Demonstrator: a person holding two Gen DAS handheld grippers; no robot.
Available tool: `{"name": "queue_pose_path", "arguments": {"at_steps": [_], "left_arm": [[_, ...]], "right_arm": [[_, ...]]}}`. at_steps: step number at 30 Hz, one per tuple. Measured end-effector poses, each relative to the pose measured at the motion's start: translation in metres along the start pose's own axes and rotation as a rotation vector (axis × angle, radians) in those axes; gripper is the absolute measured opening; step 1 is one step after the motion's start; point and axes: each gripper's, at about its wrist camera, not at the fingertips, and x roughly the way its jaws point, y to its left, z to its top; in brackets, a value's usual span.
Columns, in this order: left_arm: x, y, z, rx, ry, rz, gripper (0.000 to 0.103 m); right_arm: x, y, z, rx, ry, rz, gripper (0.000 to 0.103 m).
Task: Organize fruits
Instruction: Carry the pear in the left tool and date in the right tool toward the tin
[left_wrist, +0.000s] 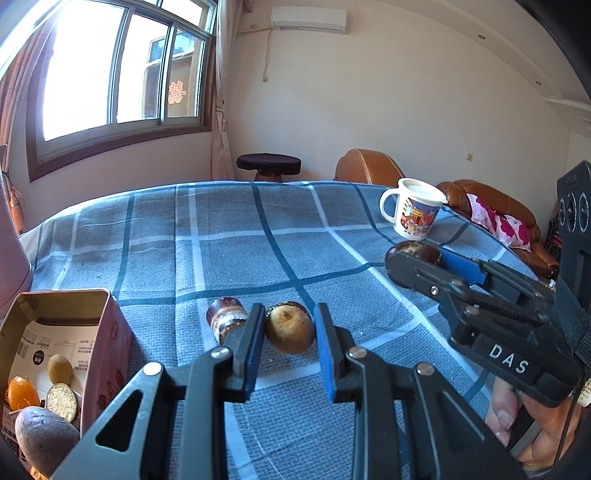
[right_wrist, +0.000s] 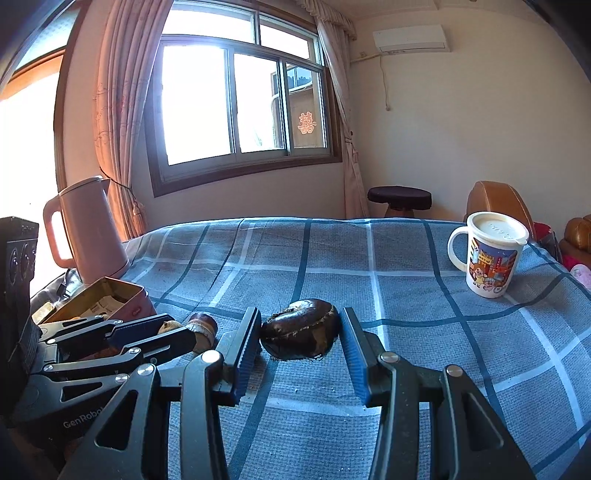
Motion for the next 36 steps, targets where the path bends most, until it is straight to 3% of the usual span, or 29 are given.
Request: {"name": "queue_pose_path", "arguments": {"at_steps": [36], "left_arm": [[-0.027,-0.01,-0.002,0.056,-0.138,0.047,0.028]], "right_arm": [[-0.027,0.013,-0.004,-0.059,-0.129,-0.006,0.046]]}}
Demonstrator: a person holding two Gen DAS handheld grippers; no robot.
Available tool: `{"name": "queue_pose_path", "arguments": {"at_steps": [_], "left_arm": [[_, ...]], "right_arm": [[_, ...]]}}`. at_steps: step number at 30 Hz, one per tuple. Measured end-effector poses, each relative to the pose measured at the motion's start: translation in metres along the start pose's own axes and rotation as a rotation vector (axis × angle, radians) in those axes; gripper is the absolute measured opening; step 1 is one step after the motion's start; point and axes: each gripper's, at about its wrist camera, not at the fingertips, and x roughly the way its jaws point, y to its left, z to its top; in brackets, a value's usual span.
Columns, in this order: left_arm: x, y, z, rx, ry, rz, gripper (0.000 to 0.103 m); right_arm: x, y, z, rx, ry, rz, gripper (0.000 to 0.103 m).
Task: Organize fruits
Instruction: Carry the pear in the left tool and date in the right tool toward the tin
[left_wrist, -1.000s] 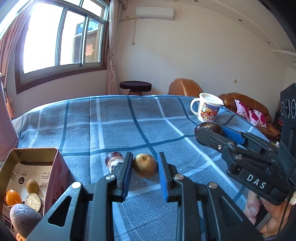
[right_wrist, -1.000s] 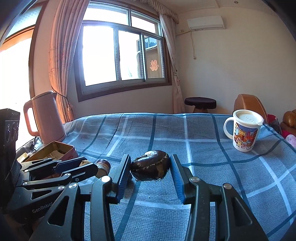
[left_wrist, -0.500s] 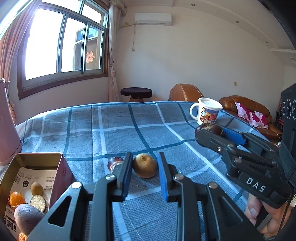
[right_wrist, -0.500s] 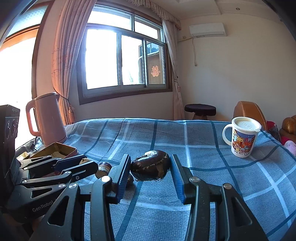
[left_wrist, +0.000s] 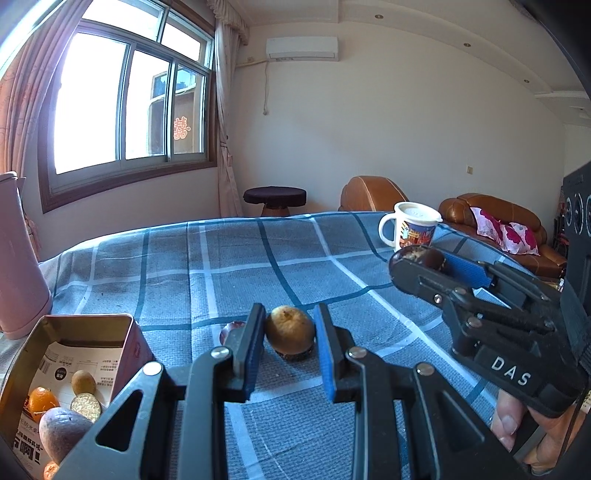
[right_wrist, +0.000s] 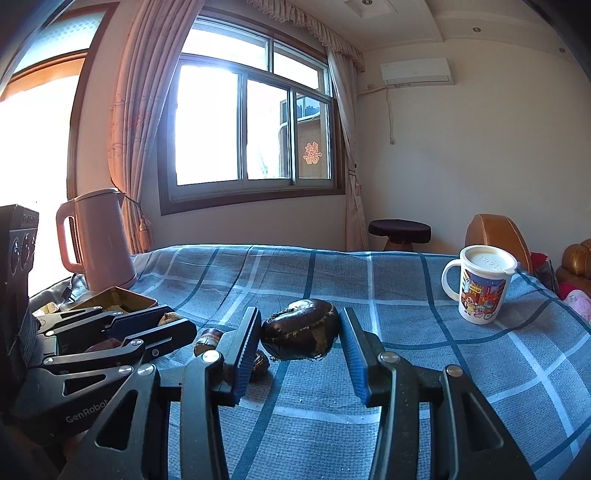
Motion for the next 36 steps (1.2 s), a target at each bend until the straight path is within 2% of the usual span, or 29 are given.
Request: {"name": "queue_pose_path", "arguments": {"at_steps": [16,36], "left_arm": [[-0.012,-0.003,-0.001,0.025,-0.056,0.031,0.028],[-0.029,0.004,-0.006,0.034,-0.06,0.046,0.029]], "right_arm": [[-0.007,0.004,0.0,-0.017,-0.031,0.004,0.046],[-0.007,0.01,-0.001,-0.028,-0.029,0.029,0.046]]}}
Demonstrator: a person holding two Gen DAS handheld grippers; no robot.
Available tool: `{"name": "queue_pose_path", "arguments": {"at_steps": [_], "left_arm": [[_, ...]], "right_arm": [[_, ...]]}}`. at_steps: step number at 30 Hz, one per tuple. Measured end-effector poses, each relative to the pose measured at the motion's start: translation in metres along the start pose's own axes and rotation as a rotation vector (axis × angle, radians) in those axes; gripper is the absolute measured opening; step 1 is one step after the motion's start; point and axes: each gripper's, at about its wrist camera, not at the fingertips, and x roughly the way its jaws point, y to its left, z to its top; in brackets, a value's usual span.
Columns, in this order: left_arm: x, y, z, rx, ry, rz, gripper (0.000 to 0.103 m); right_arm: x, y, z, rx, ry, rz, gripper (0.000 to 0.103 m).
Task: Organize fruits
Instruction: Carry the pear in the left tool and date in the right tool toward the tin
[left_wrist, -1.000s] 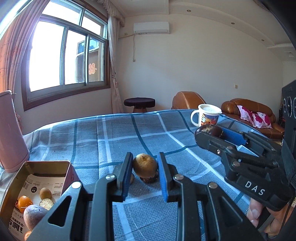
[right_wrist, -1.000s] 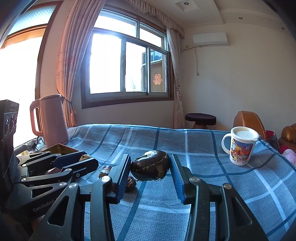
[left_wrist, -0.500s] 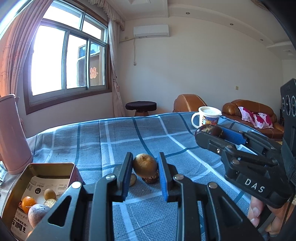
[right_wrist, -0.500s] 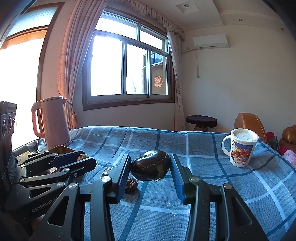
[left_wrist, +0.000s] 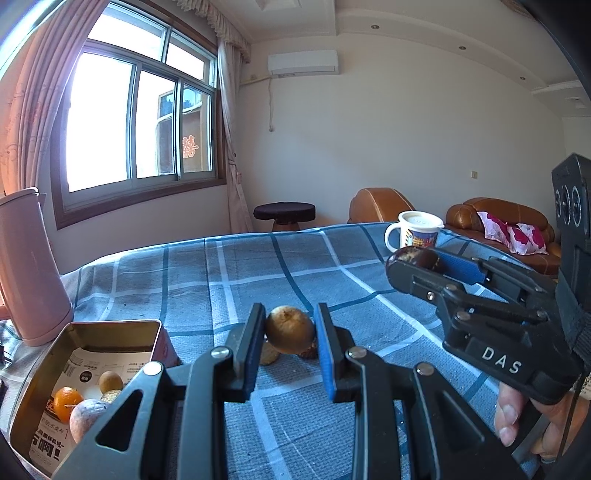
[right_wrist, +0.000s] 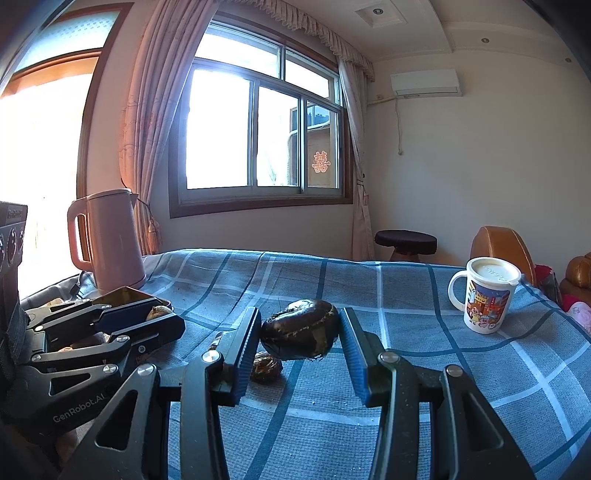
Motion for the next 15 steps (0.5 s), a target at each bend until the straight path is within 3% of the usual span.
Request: {"name": "queue_pose_path", "arguments": {"at_steps": [15], "left_arm": [[-0.011,0.026,-0.005,-0.021,0.012,0.045,0.028]], "right_arm": [[0.005,0.036,0.001,-0.024,0.021,0.08,0.046]]}}
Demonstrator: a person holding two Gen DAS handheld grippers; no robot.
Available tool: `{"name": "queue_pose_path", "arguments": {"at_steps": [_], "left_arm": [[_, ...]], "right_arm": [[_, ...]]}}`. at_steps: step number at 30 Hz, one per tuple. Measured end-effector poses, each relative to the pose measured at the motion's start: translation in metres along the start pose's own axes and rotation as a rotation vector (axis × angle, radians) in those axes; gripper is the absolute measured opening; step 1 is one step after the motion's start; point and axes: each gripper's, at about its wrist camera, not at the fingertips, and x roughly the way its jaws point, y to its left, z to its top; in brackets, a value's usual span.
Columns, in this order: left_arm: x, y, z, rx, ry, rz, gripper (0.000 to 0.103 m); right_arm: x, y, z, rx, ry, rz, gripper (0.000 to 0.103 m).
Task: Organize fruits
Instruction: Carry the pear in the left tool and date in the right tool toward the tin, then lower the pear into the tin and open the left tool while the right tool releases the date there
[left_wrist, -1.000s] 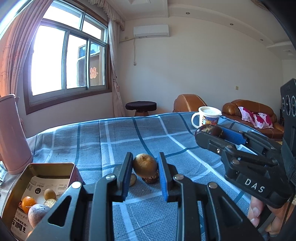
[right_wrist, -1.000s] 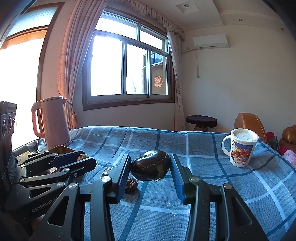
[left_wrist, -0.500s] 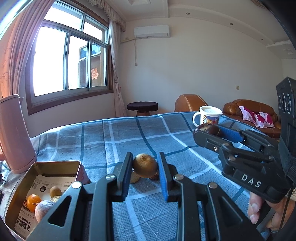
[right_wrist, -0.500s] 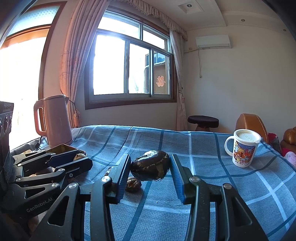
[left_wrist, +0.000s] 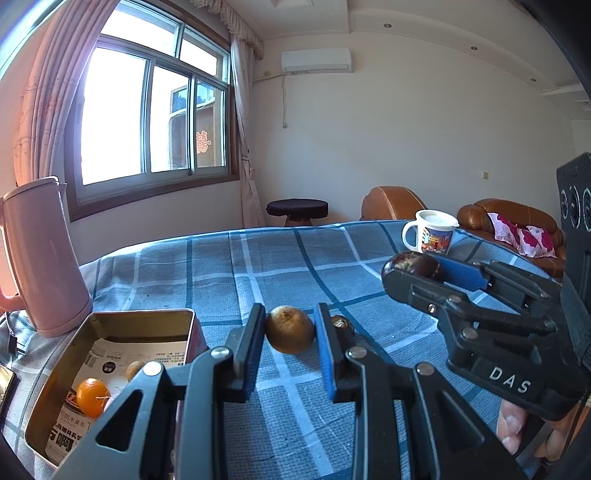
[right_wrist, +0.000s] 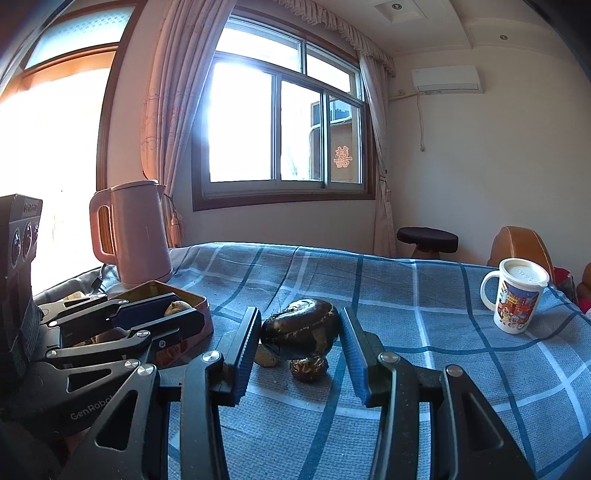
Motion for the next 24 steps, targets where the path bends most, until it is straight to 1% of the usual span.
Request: {"name": "queue_pose_path", "arguments": {"at_steps": [16,24], "left_arm": [[-0.01,0.038,-0.006,-0.039,0.009,0.071,0.028],[-0.019,0.069,-0.011,-0.076,0.02,0.122,0.028]], "right_arm": [[0.019,0.04,0.013,-0.037,0.025,0.086,0.046],[0.028,0.062,0.02,-0.074,0.033,0.128,0.046]]}}
